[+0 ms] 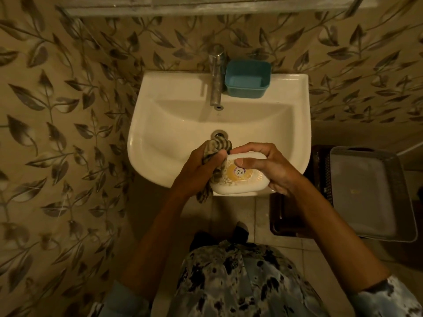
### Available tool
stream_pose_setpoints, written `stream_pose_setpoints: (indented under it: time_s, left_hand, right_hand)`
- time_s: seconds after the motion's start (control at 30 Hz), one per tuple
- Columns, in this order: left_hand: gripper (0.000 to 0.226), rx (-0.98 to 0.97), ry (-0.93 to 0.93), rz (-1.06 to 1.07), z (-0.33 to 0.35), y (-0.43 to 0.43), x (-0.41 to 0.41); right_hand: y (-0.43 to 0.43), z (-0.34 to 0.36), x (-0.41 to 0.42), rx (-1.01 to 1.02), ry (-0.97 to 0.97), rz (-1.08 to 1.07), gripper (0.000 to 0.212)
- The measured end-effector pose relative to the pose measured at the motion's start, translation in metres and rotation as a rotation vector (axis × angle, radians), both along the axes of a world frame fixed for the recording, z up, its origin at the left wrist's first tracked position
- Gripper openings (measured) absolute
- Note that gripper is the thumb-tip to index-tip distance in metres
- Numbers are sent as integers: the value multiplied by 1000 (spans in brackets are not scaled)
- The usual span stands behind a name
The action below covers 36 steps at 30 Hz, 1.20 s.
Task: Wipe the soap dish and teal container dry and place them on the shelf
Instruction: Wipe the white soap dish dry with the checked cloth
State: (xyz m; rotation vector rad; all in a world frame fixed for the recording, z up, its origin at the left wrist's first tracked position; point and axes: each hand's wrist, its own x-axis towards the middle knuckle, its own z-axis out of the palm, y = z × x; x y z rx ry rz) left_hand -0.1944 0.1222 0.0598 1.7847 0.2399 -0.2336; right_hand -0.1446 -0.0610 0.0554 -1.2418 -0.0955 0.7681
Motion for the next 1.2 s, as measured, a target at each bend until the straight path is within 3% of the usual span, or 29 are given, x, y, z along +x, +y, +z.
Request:
stream_pose_setpoints:
  time_s: [0.1,0.23,0.33,0.47,0.57,0.63,0.73,0.87,0.93,1.03,1.2]
  left_hand:
    - [40,-97,-24,184,-4,-10,-4]
    - [29,-172,-122,352,-20,-33,-26]
    - [22,-173,-148,396,-23,-41,-31]
    - [18,-71,-133,280,-11,-26,-18]
    - [32,-89,-58,50,-1,-17,-8]
    - [28,-122,-22,-44,3,-15,-5]
    - [26,-157,-30,13,5,-16,-4]
    - [25,-72,-112,244,0,-33,-17]
    - [37,-66,-165,308,-2,-48,-28]
    - [50,-64,-190,351,1,-54,-31]
    - [45,135,-208,386,2,-30,-27]
  right_hand:
    - [1,2,4,33,-30,-110,22]
    - [1,-2,6,46,23,-334,20]
    - [-1,-4,2,35,24,-277,24]
    - [-10,-2,3,-1,-37,-53,23]
    - [-17,4,6,7,-53,92,23]
    - [-17,7,7,-1,-94,123,26]
    - [-16,9,9,26,-125,34,23]
    - [-13,6,9,43,-65,-252,20]
    - [-9,2,6,72,-20,-377,20]
    - [-1,-4,0,125,86,-465,35]
    - [5,-9,-7,126,153,-495,50]
